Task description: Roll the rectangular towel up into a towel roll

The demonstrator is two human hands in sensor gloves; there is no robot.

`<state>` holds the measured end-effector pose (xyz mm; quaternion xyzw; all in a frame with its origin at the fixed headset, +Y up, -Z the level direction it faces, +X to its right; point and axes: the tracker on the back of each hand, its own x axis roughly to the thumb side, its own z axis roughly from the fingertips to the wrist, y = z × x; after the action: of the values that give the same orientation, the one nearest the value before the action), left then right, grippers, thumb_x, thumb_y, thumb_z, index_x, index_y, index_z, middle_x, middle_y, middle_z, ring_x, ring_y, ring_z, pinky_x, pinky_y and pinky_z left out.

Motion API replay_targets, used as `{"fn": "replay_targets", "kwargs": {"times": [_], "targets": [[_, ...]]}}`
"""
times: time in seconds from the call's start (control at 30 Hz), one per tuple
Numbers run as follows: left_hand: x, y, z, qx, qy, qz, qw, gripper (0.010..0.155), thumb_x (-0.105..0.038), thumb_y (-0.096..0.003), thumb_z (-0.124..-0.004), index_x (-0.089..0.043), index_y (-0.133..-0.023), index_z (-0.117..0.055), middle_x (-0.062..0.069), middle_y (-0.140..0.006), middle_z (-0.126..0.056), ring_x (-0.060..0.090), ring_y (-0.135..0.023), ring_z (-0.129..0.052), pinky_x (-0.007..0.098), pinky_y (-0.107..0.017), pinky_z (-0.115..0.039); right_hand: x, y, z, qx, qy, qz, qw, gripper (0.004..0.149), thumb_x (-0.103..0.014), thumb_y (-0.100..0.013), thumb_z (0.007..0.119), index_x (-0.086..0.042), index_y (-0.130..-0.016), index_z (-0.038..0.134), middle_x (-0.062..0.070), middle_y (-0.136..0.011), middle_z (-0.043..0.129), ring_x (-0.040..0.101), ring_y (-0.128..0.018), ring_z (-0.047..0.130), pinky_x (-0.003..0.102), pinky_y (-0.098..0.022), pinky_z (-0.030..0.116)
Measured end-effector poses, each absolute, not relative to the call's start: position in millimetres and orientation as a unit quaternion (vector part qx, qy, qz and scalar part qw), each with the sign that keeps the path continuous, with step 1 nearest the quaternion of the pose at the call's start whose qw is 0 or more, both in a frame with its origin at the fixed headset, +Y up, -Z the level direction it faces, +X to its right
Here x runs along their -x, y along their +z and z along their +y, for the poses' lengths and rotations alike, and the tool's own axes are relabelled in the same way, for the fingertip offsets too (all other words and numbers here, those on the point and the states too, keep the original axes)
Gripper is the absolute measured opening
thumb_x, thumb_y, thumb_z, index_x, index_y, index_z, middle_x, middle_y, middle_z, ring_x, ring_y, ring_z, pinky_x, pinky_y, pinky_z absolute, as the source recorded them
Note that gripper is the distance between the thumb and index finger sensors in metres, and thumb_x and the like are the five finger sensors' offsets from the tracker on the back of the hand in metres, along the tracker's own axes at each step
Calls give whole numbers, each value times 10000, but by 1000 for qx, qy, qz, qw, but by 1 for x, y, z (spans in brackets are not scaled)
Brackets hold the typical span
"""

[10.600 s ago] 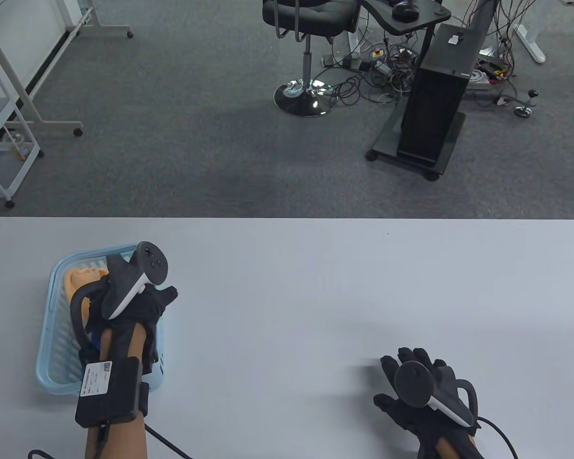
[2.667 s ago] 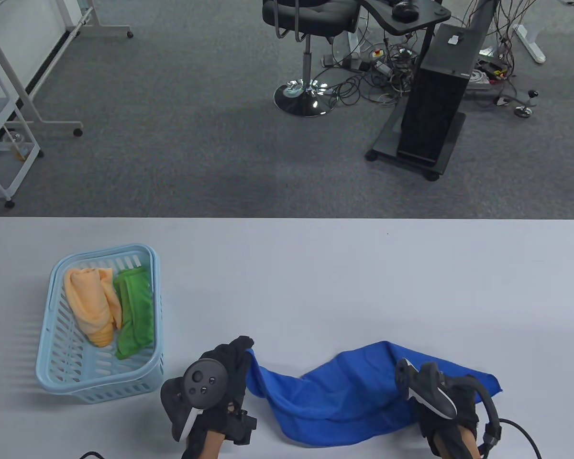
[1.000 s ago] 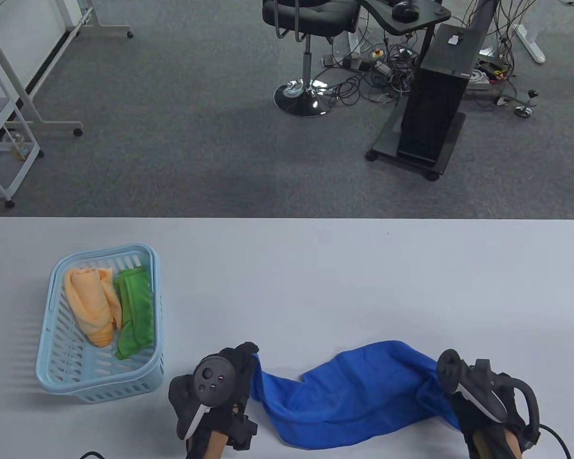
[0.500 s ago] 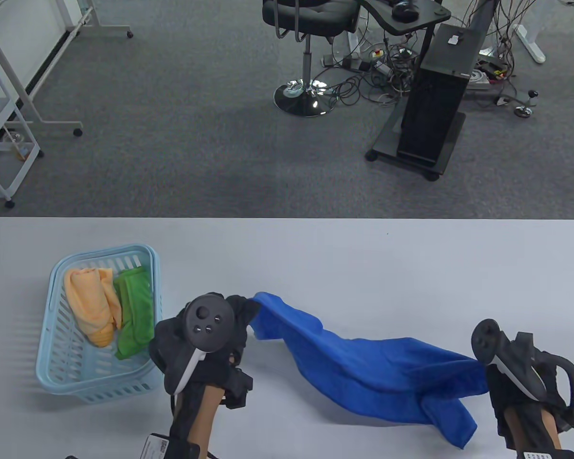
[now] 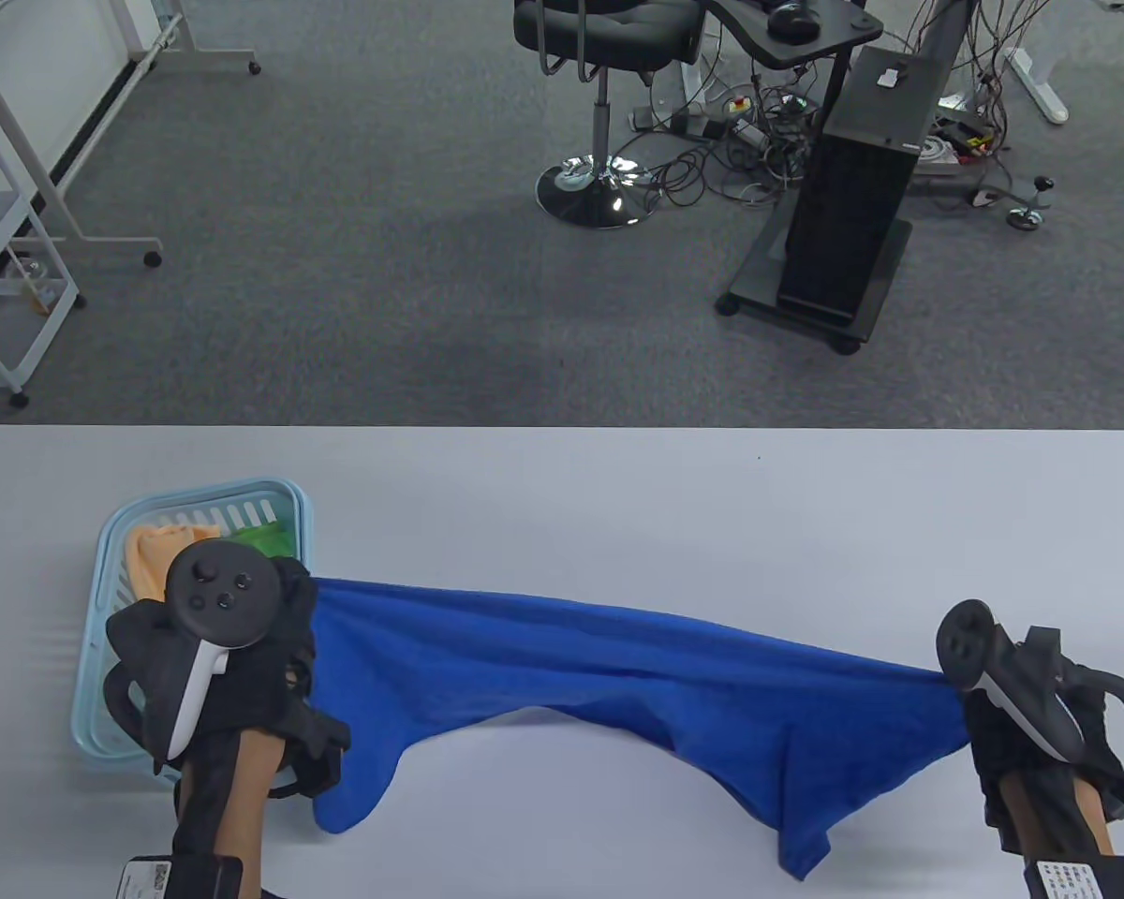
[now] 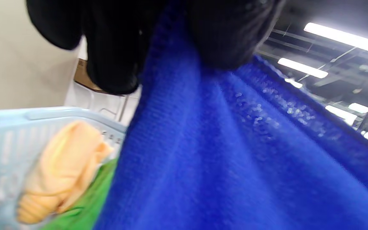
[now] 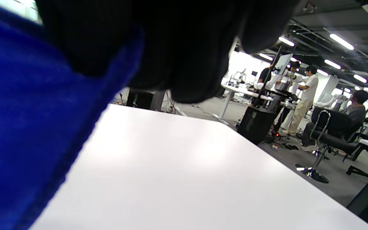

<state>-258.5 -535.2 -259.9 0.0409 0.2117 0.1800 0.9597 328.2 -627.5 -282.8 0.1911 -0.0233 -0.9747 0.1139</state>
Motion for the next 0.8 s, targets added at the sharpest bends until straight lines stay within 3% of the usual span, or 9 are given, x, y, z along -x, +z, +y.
{"fn": "replay_targets", "kwargs": {"times": [0.1,0.17,0.3,0.43,0.53,0.6,0.73,0.8], "targets": [[269,-260,-541,-40,165,223,960,493,-316,-420,-859,-276,-911,-851,78,-582,-1044,346,-655,-1004,615,-603,-697,-328,-283,-624,-192,-975,-16,113,470,-301,-285,838,-211,-743,880,38,-607,936,256,-596,962,576,-640,643],[276,-260,-544,-44,156,231,959,421,-316,-410,-864,-240,-822,-910,76,-572,-1054,342,-645,-1014,613,-597,-705,-327,-284,-619,-193,-974,-14,118,471,-299,-283,838,-212,-744,878,37,-609,934,257,-596,962,576,-641,642],[286,-256,-544,-76,117,238,961,412,-326,-380,-880,-216,-775,-927,67,-534,-1070,329,-595,-1032,593,-580,-733,-329,-287,-611,-192,-967,10,166,463,-267,-289,830,-217,-748,859,33,-630,915,259,-623,943,577,-648,634],[297,-255,-541,-82,172,225,956,412,-371,-346,-919,-215,-707,-1039,75,-510,-1107,329,-568,-1049,599,-580,-732,-339,-287,-604,-218,-966,17,139,488,-241,-303,823,-219,-790,829,36,-678,889,266,-669,919,579,-652,626],[297,-259,-542,-42,206,217,953,439,-417,-368,-879,-218,-720,-1049,108,-661,-1072,351,-563,-1013,624,-593,-698,-344,-289,-604,-239,-964,-4,120,506,-226,-317,823,-226,-824,819,42,-720,872,272,-699,904,582,-657,617],[293,-264,-542,-20,234,201,951,462,-432,-383,-847,-222,-751,-1030,122,-739,-1030,319,-470,-1006,612,-569,-718,-345,-291,-605,-255,-961,-12,108,474,-256,-322,818,-237,-794,856,39,-709,882,271,-686,914,578,-654,624],[282,-274,-544,-3,288,183,940,466,-424,-399,-835,-198,-764,-1018,144,-761,-1015,200,-218,-984,522,-439,-827,-345,-296,-606,-278,-959,-18,61,451,-326,-322,796,-236,-753,892,37,-676,909,260,-570,967,542,-593,704],[277,-281,-547,9,330,173,928,458,-419,-410,-834,-201,-770,-1015,147,-758,-1033,119,-99,-981,451,-338,-889,-347,-299,-604,-293,-954,-55,-12,455,-320,-333,787,-225,-766,890,58,-701,906,201,-356,1006,479,-484,802]]}}
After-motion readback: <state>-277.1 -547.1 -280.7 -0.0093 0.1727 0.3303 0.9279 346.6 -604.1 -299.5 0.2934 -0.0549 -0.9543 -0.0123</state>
